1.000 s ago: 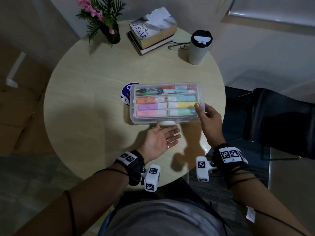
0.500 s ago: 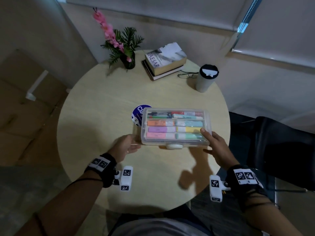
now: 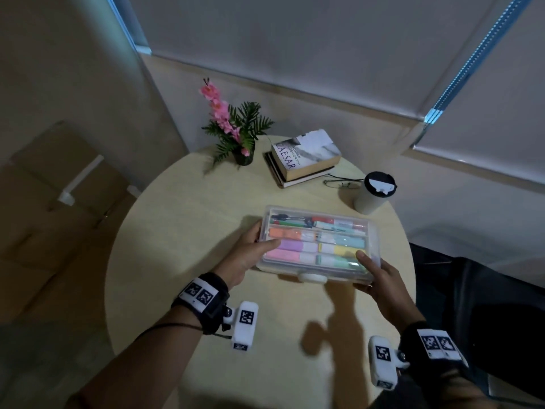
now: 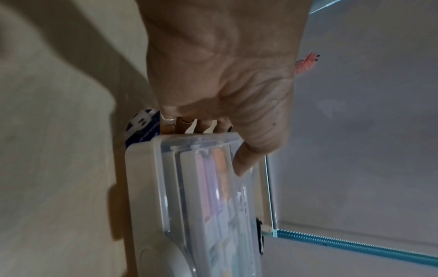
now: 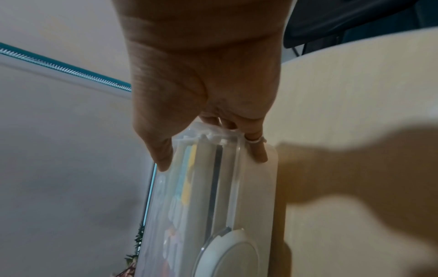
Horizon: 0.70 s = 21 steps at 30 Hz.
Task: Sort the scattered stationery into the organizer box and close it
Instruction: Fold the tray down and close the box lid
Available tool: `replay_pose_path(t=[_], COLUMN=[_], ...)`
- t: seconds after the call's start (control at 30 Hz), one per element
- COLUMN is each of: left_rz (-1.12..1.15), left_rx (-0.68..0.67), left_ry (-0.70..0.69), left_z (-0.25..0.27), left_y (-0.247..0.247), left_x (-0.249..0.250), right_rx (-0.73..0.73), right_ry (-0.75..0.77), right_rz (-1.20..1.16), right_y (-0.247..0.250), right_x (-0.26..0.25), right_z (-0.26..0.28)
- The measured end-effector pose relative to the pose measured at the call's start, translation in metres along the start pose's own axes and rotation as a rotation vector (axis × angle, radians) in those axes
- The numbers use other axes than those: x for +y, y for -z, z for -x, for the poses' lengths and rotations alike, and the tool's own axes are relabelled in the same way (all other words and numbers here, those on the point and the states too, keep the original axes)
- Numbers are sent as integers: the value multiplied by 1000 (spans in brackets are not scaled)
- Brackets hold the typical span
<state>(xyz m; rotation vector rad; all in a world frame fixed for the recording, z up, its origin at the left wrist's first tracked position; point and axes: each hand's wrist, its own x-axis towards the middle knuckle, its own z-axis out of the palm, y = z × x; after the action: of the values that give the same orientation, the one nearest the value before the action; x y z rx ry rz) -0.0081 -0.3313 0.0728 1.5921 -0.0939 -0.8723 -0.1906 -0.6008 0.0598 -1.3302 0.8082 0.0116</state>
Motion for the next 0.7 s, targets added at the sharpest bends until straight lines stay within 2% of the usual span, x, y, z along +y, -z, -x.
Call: replay_pose_path(t=[0.17, 0.37, 0.7], left_rz=[49, 44, 79], left_rx=[86, 129, 119], left_ry=[-22, -5, -78], left_z=[-44, -82, -80], left_y=[22, 35, 37], left_x=[31, 34, 16], right_rx=[-16, -27, -18], right_ry=[17, -22, -1], right_rz=[8, 7, 41], right_y=[-35, -47, -51], right_x=[-35, -47, -32], right_z=[-58, -107, -103])
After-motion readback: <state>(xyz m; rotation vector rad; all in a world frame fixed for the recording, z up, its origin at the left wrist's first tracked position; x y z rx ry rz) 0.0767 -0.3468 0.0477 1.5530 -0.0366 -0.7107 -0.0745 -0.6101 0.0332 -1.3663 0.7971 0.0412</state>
